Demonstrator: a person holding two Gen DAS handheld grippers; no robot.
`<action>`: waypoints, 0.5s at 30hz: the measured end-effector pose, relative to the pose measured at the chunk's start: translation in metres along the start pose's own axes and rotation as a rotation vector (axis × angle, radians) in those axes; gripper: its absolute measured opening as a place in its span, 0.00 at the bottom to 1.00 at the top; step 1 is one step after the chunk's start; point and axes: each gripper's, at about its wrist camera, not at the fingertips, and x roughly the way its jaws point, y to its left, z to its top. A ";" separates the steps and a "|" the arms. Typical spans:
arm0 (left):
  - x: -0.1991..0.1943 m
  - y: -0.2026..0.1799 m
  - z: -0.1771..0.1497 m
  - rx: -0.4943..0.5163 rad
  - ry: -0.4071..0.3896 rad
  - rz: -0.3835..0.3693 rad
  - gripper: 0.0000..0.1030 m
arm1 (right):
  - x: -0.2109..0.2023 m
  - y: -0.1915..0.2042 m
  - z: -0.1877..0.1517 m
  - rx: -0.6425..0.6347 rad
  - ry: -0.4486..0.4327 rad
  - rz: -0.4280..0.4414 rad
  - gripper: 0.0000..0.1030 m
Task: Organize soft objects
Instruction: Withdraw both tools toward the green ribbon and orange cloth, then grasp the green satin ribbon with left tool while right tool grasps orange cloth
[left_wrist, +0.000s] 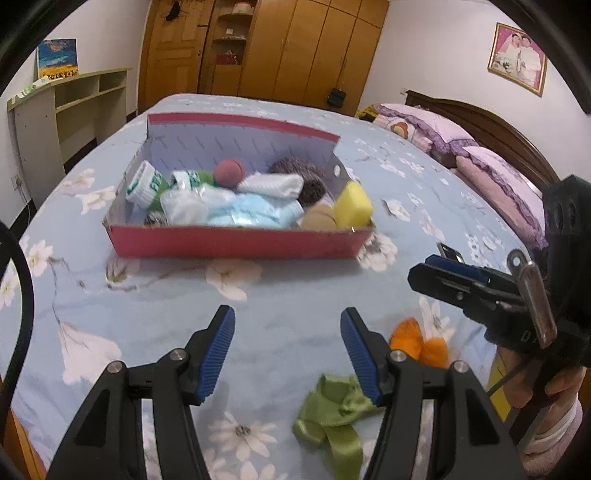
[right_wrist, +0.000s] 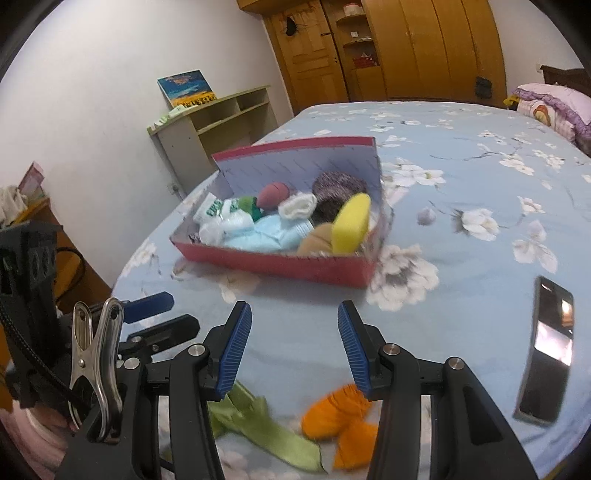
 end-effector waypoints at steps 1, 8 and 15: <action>0.000 -0.002 -0.005 0.001 0.009 -0.004 0.61 | -0.001 -0.001 -0.004 0.001 0.004 -0.002 0.49; 0.002 -0.006 -0.026 -0.006 0.055 -0.020 0.61 | -0.006 -0.009 -0.030 0.018 0.029 -0.044 0.49; 0.006 -0.020 -0.040 0.040 0.093 -0.025 0.61 | -0.008 -0.020 -0.051 0.035 0.033 -0.113 0.49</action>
